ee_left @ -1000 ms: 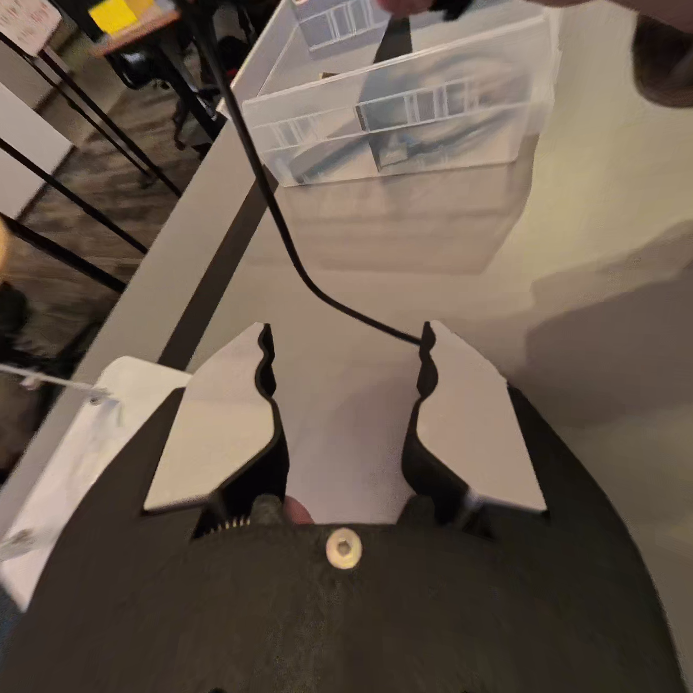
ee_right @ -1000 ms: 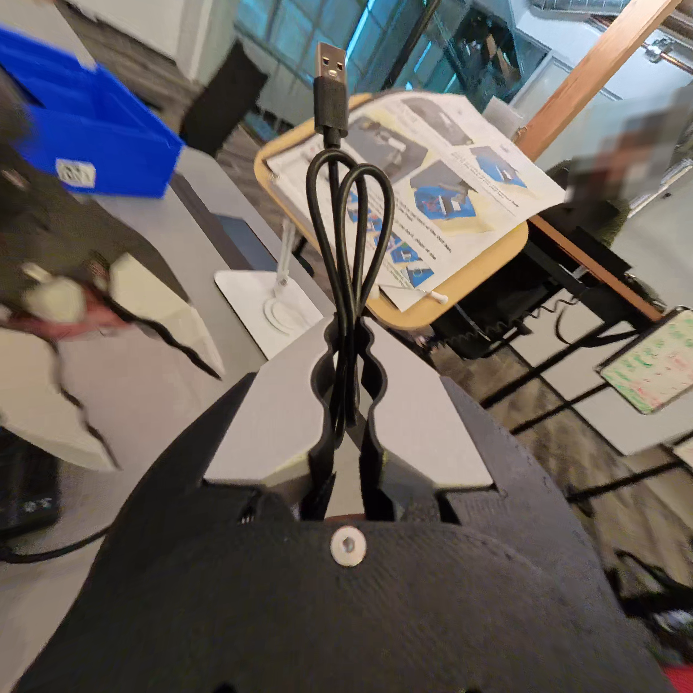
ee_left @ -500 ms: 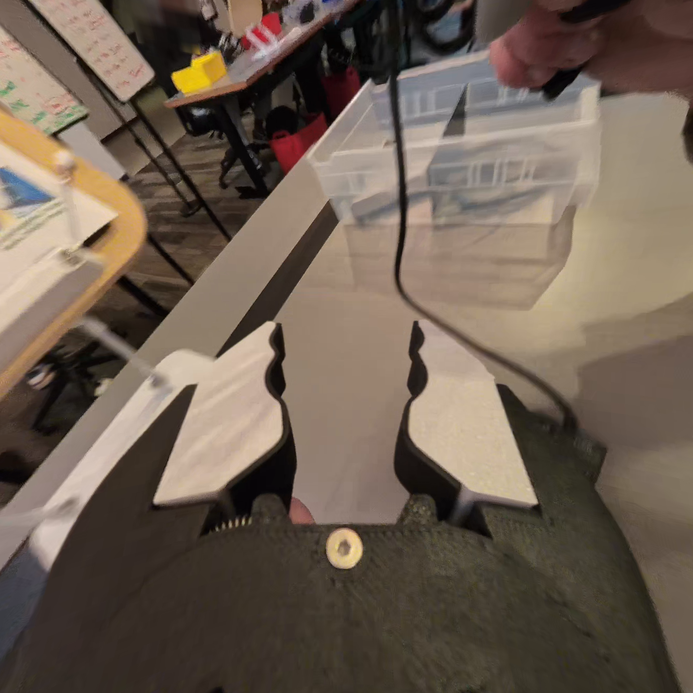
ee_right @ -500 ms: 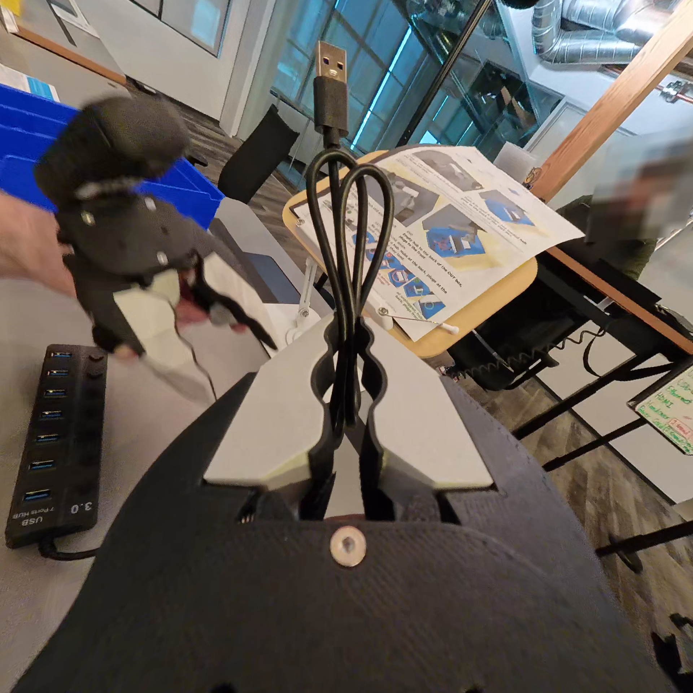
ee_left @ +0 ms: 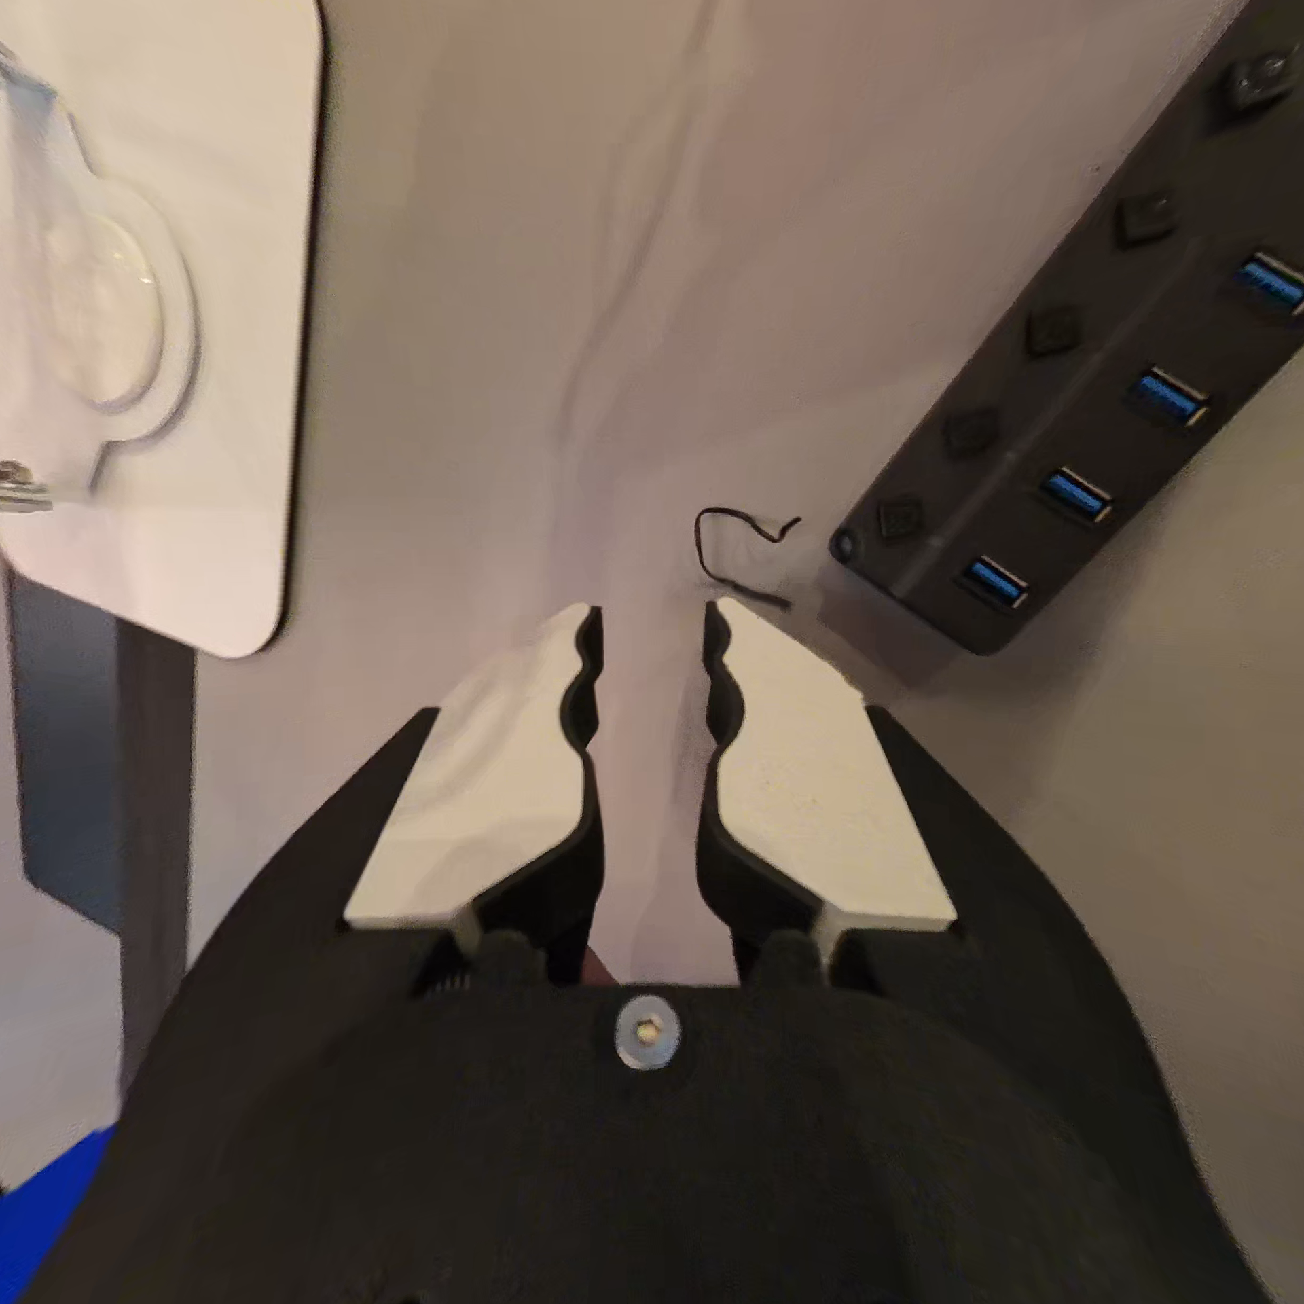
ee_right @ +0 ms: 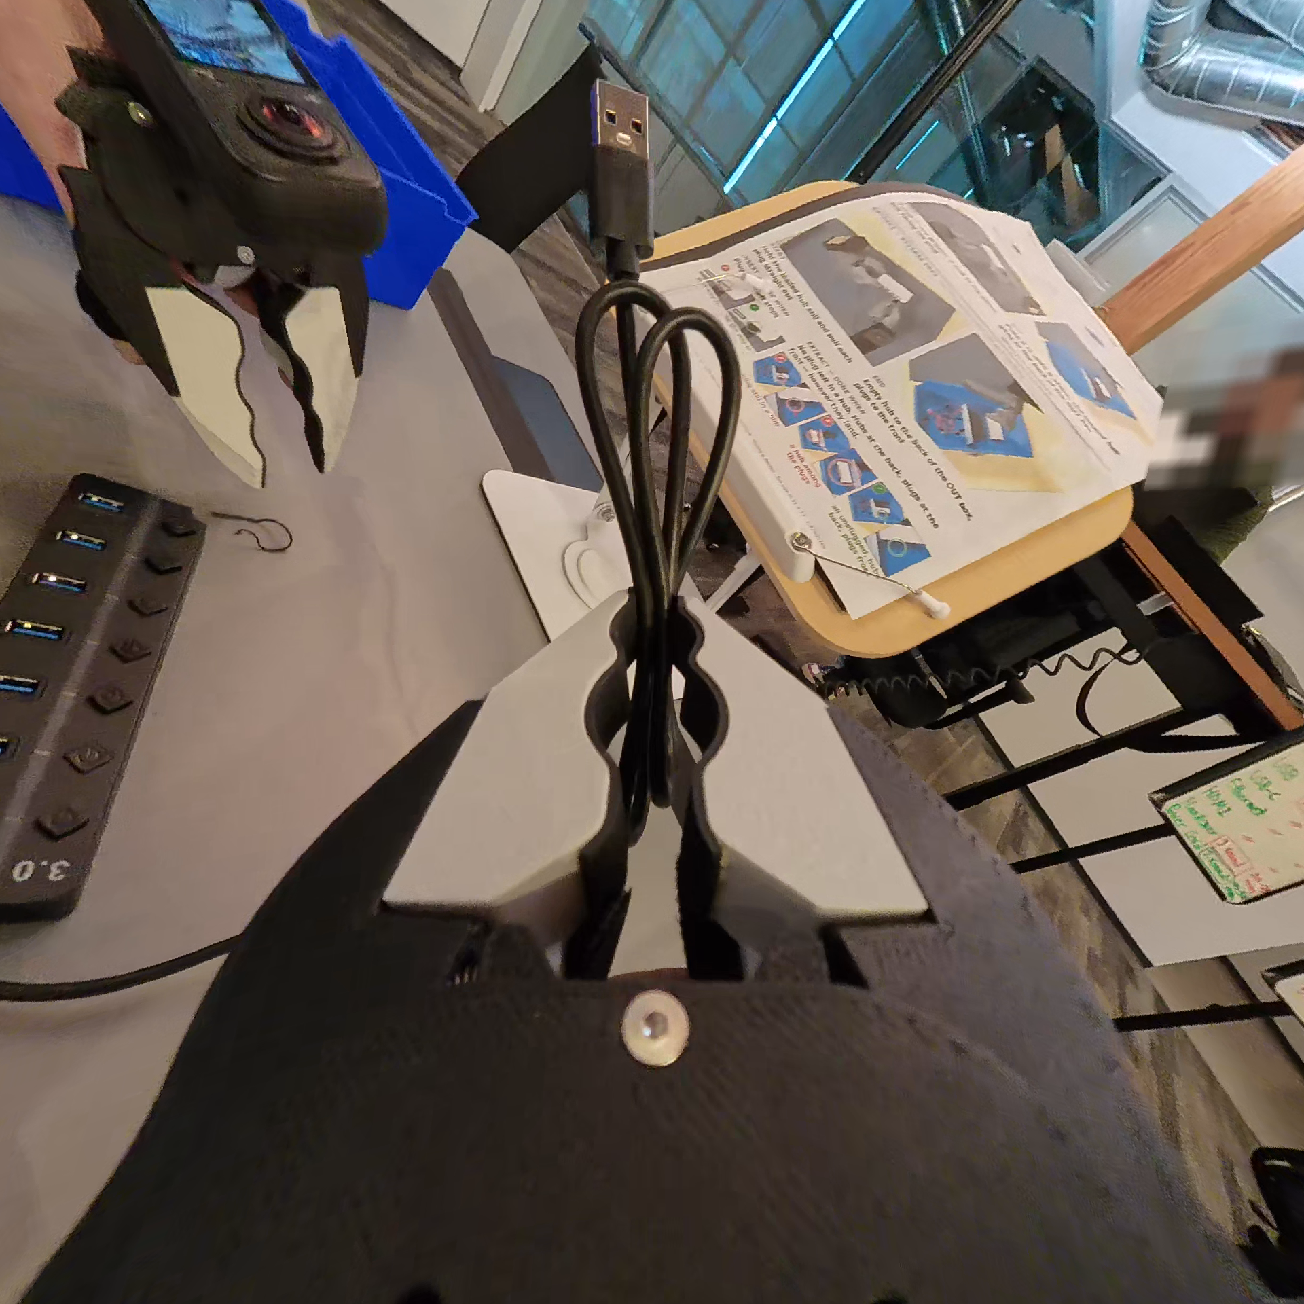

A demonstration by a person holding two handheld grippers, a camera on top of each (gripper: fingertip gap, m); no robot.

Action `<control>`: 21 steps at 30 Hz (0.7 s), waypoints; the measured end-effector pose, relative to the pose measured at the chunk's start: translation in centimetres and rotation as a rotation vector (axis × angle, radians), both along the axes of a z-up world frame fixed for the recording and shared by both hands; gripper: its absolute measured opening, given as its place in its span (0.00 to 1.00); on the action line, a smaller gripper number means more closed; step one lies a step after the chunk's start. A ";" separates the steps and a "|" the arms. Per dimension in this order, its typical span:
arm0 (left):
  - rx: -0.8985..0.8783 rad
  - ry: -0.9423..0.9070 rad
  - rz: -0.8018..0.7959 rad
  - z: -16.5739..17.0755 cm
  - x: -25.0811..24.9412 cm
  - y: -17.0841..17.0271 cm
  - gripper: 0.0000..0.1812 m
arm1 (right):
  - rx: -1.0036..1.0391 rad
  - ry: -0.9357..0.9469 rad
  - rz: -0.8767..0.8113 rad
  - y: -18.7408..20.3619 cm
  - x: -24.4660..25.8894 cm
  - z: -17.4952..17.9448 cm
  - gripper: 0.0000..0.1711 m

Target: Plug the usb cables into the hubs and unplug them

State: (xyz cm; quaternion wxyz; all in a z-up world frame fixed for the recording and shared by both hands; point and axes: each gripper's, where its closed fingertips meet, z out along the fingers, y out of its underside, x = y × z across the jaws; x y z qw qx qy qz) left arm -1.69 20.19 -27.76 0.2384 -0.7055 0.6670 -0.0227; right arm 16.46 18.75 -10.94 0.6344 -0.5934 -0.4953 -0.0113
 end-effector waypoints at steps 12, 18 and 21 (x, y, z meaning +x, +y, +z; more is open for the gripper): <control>-0.101 -0.085 0.016 -2.1 1.8 -0.5 0.00 | -0.010 -0.020 0.023 0.0 -1.0 -0.9 0.03; -0.044 -0.165 0.024 -1.1 2.1 0.0 0.00 | 0.008 -0.020 0.034 -0.3 -1.2 -0.6 0.03; 0.076 -0.302 0.015 2.8 2.5 1.0 0.00 | 0.016 -0.019 0.055 -0.7 -1.5 -0.3 0.03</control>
